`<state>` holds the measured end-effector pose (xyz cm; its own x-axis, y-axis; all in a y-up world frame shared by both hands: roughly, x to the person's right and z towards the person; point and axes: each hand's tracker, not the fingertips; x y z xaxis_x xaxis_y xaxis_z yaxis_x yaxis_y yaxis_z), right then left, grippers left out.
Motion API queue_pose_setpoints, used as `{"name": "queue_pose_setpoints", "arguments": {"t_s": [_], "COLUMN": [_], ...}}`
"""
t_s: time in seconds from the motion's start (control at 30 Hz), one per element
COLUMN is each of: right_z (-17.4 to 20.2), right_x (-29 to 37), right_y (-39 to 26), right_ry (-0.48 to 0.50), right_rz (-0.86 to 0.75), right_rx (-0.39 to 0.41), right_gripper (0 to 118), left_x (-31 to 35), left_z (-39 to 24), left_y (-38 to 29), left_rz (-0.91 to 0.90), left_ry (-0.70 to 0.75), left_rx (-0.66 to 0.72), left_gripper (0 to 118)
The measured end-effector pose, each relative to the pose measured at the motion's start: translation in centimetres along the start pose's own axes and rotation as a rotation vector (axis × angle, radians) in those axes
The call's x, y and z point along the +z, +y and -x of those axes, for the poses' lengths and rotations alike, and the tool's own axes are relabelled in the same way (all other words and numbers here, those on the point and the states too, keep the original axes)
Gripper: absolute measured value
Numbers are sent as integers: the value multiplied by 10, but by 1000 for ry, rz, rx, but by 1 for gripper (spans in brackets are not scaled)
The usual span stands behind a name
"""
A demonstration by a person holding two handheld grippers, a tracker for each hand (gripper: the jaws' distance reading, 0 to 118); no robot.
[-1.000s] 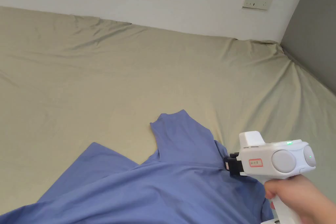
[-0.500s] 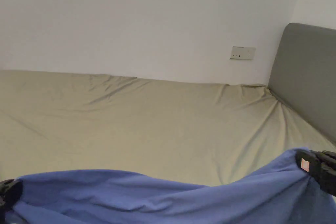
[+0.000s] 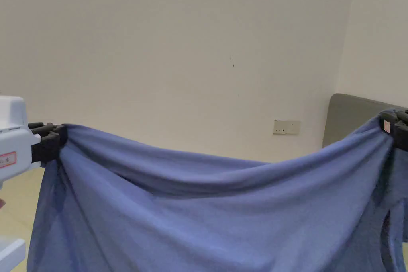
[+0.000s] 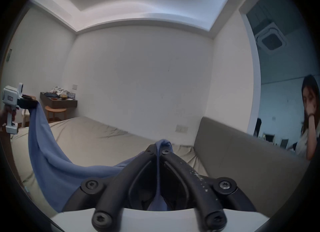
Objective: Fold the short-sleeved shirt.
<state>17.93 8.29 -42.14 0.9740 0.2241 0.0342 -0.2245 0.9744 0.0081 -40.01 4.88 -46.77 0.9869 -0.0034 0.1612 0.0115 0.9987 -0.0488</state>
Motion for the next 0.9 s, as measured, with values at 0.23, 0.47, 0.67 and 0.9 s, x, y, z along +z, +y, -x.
{"name": "queue_pose_setpoints", "arguments": {"t_s": [0.23, 0.47, 0.67, 0.9], "right_z": [-15, -20, -21, -3], "right_x": [-117, -179, -189, -160], "right_y": [55, 93, 54, -80], "right_ry": [-21, -10, 34, 133], "right_rz": [-114, -220, -236, -122], "right_rx": [-111, -137, -142, -232], "right_gripper": [3, 3, 3, 3], "left_x": [-86, -132, -150, -150], "left_z": [27, 33, 30, 25], "left_y": [60, 91, 47, -75], "left_rz": [-60, -143, -128, 37], "left_ry": [116, 189, 195, 172], "left_rx": [49, 17, 20, 41], "left_gripper": [4, 4, 4, 4]}}
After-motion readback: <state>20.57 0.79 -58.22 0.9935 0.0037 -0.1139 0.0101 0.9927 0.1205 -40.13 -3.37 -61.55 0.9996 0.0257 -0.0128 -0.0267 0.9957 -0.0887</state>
